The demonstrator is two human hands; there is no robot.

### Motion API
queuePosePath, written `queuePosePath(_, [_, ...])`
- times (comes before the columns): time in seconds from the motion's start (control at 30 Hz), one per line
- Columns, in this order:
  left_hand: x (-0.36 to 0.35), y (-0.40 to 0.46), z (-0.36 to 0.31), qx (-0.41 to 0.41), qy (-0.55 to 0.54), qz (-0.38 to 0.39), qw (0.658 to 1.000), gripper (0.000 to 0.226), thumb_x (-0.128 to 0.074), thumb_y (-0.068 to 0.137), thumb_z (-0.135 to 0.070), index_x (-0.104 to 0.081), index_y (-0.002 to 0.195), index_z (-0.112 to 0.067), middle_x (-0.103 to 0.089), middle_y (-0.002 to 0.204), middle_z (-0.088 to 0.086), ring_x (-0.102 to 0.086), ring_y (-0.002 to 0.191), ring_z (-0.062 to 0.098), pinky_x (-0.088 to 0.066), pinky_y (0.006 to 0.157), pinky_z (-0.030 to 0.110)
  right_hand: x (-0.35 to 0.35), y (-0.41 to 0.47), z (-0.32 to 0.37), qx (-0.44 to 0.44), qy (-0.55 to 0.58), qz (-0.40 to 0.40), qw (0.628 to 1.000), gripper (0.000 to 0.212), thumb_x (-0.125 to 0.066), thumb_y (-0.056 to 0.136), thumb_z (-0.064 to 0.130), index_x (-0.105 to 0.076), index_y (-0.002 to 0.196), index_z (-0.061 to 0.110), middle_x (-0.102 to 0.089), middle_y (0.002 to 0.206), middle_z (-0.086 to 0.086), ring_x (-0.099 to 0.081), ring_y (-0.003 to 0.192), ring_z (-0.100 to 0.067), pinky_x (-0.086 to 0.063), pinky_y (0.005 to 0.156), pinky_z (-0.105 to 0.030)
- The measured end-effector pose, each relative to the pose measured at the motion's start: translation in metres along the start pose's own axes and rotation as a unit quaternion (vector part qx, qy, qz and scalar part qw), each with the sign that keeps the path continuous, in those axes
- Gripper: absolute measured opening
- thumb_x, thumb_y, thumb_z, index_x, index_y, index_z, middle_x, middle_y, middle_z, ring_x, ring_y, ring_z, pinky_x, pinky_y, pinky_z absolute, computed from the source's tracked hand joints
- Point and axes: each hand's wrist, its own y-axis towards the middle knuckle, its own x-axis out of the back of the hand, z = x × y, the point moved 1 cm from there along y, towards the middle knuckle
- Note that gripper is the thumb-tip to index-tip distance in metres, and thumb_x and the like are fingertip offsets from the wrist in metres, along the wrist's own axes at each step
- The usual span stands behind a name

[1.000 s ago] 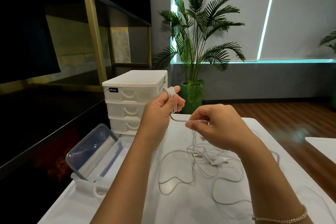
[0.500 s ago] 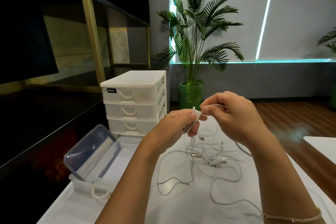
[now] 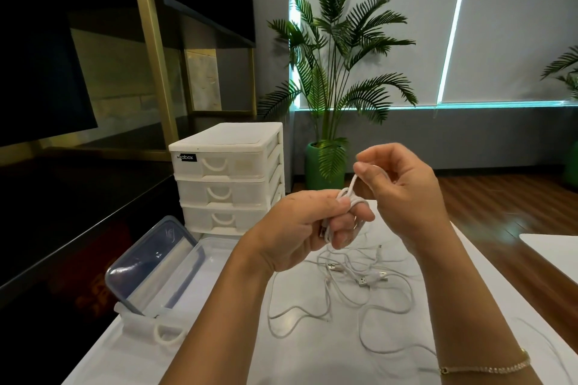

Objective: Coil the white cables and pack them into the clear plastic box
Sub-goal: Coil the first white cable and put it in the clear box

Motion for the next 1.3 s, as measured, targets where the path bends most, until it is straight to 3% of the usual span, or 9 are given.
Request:
queuePosePath(0.13, [0.001, 0.000, -0.003, -0.020, -0.075, 0.008, 0.997, 0.033, -0.038, 0.088, -0.018, -0.068, 0.078, -0.010, -0.043, 0.056, -0.004, -0.045, 0.053, 0.008, -0.039, 0.053, 0.017, -0.003, 0.001, 0.000, -0.015, 0.048, -0.011, 0.999, 0.020, -0.072, 0.079, 0.020, -0.058, 0.070, 0.031, -0.064, 0.075, 0.004, -0.064, 0.081, -0.026, -0.053, 0.080, -0.052])
queuePosePath(0.47, [0.004, 0.001, -0.003, -0.028, -0.104, -0.027, 0.994, 0.035, -0.039, 0.087, -0.022, -0.066, 0.067, -0.014, -0.043, 0.052, -0.005, -0.046, 0.050, 0.008, -0.041, 0.052, 0.017, -0.010, -0.001, -0.001, -0.050, 0.000, -0.007, 0.999, 0.010, -0.070, 0.079, 0.029, -0.067, 0.069, 0.027, -0.069, 0.066, 0.005, -0.066, 0.068, -0.014, -0.056, 0.070, -0.041])
queuePosePath(0.67, [0.008, 0.000, -0.004, -0.037, -0.129, -0.053, 0.990, 0.036, -0.039, 0.087, -0.023, -0.065, 0.063, -0.015, -0.044, 0.050, -0.004, -0.048, 0.052, 0.010, -0.046, 0.056, 0.018, -0.005, -0.006, 0.010, -0.063, 0.113, 0.172, 0.976, 0.015, -0.060, 0.078, 0.032, -0.071, 0.085, 0.025, -0.071, 0.073, 0.011, -0.061, 0.068, 0.005, -0.046, 0.062, -0.010])
queuePosePath(0.77, [0.009, -0.002, -0.004, -0.029, -0.114, -0.072, 0.991, 0.036, -0.044, 0.091, -0.022, -0.068, 0.064, -0.014, -0.045, 0.051, -0.002, -0.050, 0.053, 0.011, -0.048, 0.057, 0.019, 0.000, -0.006, 0.008, -0.082, 0.126, 0.214, 0.965, 0.030, -0.065, 0.078, 0.013, -0.066, 0.108, 0.019, -0.071, 0.086, 0.012, -0.062, 0.073, 0.009, -0.044, 0.063, -0.005])
queuePosePath(0.87, [0.008, -0.003, -0.005, -0.005, -0.035, -0.098, 0.995, 0.037, -0.037, 0.094, -0.021, -0.063, 0.070, -0.011, -0.047, 0.054, -0.001, -0.051, 0.059, 0.014, -0.051, 0.066, 0.023, -0.003, -0.006, 0.007, -0.076, 0.061, 0.198, 0.975, 0.037, -0.058, 0.083, -0.006, -0.068, 0.094, 0.027, -0.071, 0.083, 0.012, -0.065, 0.082, 0.001, -0.051, 0.075, -0.011])
queuePosePath(1.03, [0.007, -0.005, -0.009, 0.016, 0.058, -0.143, 0.988, 0.037, -0.037, 0.098, -0.022, -0.063, 0.073, -0.014, -0.049, 0.057, -0.003, -0.050, 0.065, 0.014, -0.044, 0.082, 0.034, -0.012, -0.006, 0.006, -0.042, -0.093, 0.175, 0.979, 0.027, -0.055, 0.087, 0.007, -0.070, 0.098, 0.025, -0.070, 0.090, 0.005, -0.063, 0.092, -0.012, -0.052, 0.084, -0.033])
queuePosePath(1.1, [0.005, -0.005, -0.010, 0.022, 0.088, -0.142, 0.986, 0.032, -0.043, 0.096, -0.024, -0.065, 0.075, -0.015, -0.052, 0.059, -0.004, -0.049, 0.068, 0.015, -0.041, 0.085, 0.037, -0.013, -0.006, 0.005, -0.035, -0.121, 0.171, 0.977, 0.022, -0.054, 0.087, 0.009, -0.068, 0.093, 0.026, -0.069, 0.088, 0.006, -0.061, 0.090, -0.013, -0.052, 0.083, -0.034])
queuePosePath(1.23, [-0.002, 0.000, -0.013, 0.026, 0.147, -0.162, 0.975, 0.013, -0.049, 0.092, -0.007, -0.061, 0.088, -0.010, -0.057, 0.068, -0.001, -0.051, 0.066, 0.008, -0.045, 0.066, 0.018, -0.012, -0.006, 0.009, -0.035, -0.154, 0.162, 0.974, 0.017, -0.051, 0.090, 0.011, -0.058, 0.086, 0.026, -0.060, 0.079, 0.010, -0.056, 0.076, -0.008, -0.046, 0.065, -0.016])
queuePosePath(1.3, [-0.004, 0.004, -0.013, 0.011, 0.154, -0.201, 0.967, 0.015, -0.051, 0.089, -0.004, -0.051, 0.102, -0.010, -0.056, 0.070, 0.002, -0.053, 0.062, 0.008, -0.044, 0.056, 0.016, -0.011, -0.006, 0.011, -0.033, -0.166, 0.146, 0.975, 0.016, -0.049, 0.092, 0.015, -0.057, 0.083, 0.024, -0.059, 0.075, 0.010, -0.054, 0.071, -0.008, -0.042, 0.059, -0.015])
